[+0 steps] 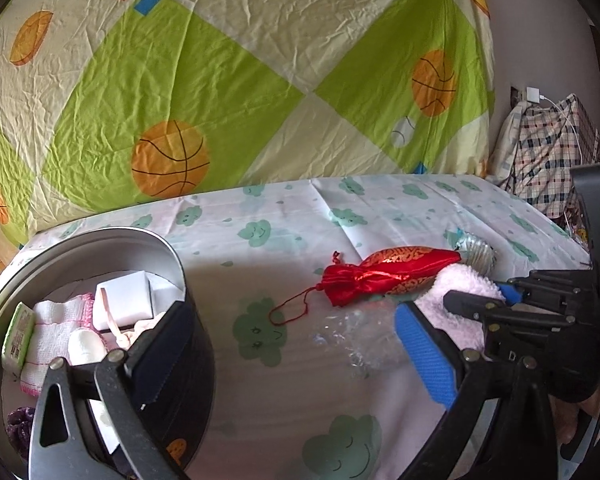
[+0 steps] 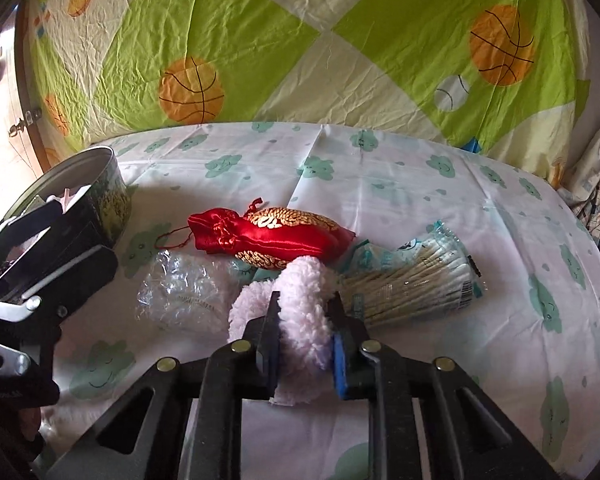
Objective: Organize soft objects
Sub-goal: 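Move both tools back toward the pink fluffy ball and plastic bag, then grasp the clear plastic bag with the left tool while the right tool grasps the pink fluffy ball, then lift the plastic bag with the left tool while the right tool lifts the pink ball, then carry the plastic bag with the left tool toward the tin while the right tool carries the pink ball, then lower the plastic bag and pink ball into the tin and open both tools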
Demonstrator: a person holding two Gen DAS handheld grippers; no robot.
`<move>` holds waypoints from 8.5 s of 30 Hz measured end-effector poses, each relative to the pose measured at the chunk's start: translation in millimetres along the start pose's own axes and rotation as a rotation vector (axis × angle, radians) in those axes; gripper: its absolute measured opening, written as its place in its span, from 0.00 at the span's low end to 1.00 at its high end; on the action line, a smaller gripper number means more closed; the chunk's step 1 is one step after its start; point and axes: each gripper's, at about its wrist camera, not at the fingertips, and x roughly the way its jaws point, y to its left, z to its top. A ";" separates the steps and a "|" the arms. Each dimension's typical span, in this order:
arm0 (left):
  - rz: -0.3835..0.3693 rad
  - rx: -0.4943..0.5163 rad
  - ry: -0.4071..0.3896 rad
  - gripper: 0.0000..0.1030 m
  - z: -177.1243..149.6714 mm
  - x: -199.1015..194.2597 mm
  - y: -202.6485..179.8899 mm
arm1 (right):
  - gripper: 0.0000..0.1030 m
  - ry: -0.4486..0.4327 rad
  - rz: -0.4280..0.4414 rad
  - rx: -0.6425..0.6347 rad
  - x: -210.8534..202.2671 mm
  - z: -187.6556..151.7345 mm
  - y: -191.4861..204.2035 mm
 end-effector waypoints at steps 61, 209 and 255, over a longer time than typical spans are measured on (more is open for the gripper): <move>-0.154 -0.022 0.009 0.32 9.5 17.2 -24.0 | 0.21 -0.249 -0.069 0.131 -49.9 -7.2 -21.8; 0.095 -0.185 -0.334 0.32 -24.4 -77.8 74.8 | 0.21 -0.521 0.162 -0.056 -75.1 -8.7 113.8; 0.248 -0.245 -0.103 0.33 -28.6 -63.8 197.6 | 0.24 -0.325 0.272 -0.240 -5.8 66.9 223.4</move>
